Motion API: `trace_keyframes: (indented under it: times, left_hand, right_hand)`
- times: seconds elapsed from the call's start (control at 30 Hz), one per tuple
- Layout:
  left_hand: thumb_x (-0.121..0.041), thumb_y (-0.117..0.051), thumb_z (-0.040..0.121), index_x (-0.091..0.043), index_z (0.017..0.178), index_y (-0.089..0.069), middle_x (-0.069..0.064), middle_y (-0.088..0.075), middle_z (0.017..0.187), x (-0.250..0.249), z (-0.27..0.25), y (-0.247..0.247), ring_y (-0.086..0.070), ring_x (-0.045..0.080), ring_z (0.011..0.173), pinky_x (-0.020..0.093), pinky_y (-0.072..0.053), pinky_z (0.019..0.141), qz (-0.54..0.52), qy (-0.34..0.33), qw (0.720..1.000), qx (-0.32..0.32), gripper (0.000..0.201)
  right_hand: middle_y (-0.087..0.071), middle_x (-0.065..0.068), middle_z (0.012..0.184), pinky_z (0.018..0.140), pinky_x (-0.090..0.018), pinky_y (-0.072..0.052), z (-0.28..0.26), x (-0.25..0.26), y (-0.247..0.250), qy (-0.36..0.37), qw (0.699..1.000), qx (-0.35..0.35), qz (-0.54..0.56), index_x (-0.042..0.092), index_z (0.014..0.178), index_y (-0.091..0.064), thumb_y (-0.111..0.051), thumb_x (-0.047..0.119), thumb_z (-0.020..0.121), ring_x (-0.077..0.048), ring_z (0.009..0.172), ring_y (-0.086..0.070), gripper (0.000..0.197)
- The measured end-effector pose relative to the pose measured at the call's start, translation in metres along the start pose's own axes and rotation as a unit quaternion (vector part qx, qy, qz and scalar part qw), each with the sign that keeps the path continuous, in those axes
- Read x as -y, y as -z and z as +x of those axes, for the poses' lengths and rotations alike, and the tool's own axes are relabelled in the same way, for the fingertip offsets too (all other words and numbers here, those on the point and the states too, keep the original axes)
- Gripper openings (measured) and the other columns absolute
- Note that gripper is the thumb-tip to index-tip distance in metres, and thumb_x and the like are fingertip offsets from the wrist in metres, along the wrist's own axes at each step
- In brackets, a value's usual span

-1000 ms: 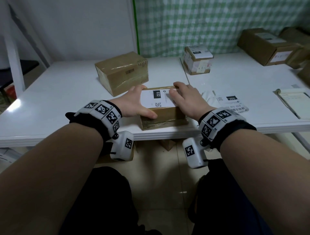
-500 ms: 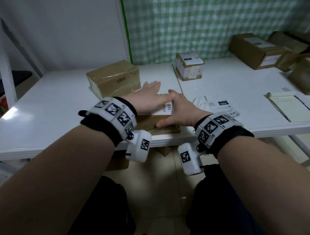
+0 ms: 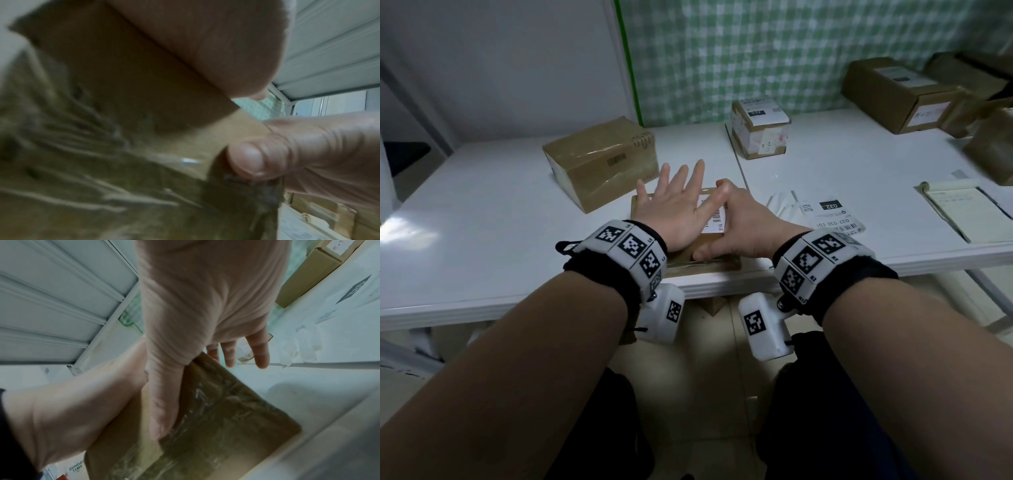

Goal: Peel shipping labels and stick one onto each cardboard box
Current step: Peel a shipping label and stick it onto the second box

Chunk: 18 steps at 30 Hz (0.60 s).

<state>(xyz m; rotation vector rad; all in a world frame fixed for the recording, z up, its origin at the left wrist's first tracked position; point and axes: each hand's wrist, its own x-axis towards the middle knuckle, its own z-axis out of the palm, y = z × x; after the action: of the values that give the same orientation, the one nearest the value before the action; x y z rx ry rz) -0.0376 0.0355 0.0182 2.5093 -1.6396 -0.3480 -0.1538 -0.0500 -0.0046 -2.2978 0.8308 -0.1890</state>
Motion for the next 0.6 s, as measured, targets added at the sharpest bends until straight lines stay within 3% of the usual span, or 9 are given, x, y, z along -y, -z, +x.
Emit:
trace_keyframes:
  times: [0.1,0.23,0.4,0.6]
  left_hand:
    - [-0.078,0.008,0.073,-0.034,0.148,0.013,-0.001,0.007,0.161,0.011,-0.003,0.001,0.019,0.020,0.145,0.055,0.015,0.111,-0.007,0.008,1.000,-0.001,0.088]
    - [-0.079,0.010,0.069,-0.033,0.148,0.013,-0.003,0.008,0.160,0.022,-0.008,0.002,0.021,0.021,0.144,0.057,0.015,0.110,-0.032,0.026,0.999,-0.015,0.092]
    - [-0.080,0.002,0.071,-0.033,0.149,0.010,-0.003,0.007,0.161,0.039,-0.019,0.001,0.018,0.023,0.145,0.058,0.011,0.112,-0.101,0.048,0.993,-0.048,0.092]
    - [-0.079,0.007,0.072,-0.027,0.150,0.010,0.001,0.011,0.160,0.045,-0.028,0.015,0.020,0.022,0.144,0.059,0.011,0.112,-0.034,0.098,0.994,-0.030,0.094]
  right_hand:
    - [-0.036,-0.007,0.142,0.109,-0.039,-0.036,0.000,0.004,0.000,-0.013,1.000,0.002,-0.005,0.014,0.146,-0.019,-0.089,0.048,0.046,-0.023,0.131,-0.037,0.127]
    - [-0.032,-0.006,0.146,0.113,-0.036,-0.032,-0.004,0.006,0.002,-0.018,1.000,0.003,-0.006,0.015,0.150,-0.009,-0.089,0.044,0.051,-0.021,0.134,-0.033,0.132]
    - [-0.033,-0.006,0.144,0.113,-0.037,-0.032,-0.006,0.008,0.002,-0.025,1.000,0.003,0.000,0.016,0.150,-0.009,-0.091,0.041,0.050,-0.022,0.133,-0.035,0.131]
    - [-0.033,-0.006,0.144,0.112,-0.036,-0.032,-0.011,0.008,-0.001,-0.016,1.000,-0.011,-0.005,0.016,0.150,-0.010,-0.091,0.039,0.050,-0.022,0.132,-0.036,0.131]
